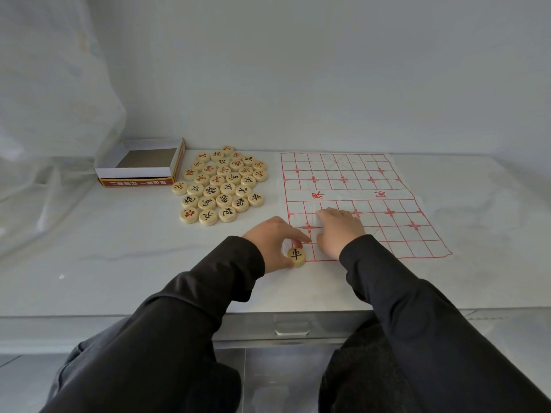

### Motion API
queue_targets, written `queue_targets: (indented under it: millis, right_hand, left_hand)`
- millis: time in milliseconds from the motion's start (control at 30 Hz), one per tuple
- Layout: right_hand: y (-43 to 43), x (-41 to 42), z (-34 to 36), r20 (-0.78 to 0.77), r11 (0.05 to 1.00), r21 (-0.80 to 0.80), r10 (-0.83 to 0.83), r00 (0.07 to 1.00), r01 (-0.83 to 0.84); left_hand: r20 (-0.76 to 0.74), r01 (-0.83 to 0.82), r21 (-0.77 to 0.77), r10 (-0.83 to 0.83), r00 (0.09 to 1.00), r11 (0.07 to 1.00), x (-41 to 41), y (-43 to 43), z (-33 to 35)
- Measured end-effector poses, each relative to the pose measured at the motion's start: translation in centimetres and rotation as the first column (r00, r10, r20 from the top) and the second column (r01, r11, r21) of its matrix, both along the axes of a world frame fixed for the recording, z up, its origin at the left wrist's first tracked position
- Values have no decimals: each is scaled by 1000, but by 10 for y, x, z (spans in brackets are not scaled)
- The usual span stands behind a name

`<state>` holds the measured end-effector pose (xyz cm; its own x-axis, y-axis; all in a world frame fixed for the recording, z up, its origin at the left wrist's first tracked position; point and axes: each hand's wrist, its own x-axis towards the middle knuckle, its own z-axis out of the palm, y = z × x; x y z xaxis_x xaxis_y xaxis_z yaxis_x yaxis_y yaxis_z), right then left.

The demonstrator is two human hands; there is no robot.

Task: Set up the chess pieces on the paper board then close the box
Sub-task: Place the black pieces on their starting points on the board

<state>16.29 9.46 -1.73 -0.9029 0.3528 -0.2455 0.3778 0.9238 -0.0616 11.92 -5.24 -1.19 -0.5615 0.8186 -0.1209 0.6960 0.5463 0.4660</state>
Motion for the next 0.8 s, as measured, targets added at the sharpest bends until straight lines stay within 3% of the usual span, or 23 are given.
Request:
queue_targets:
  millis: [800]
  right_hand:
    - [3,2,0,10,1000,-2,21,1000,-21]
  left_hand:
    - [-64,-14,-29,13,998,999,-5,-2,-1]
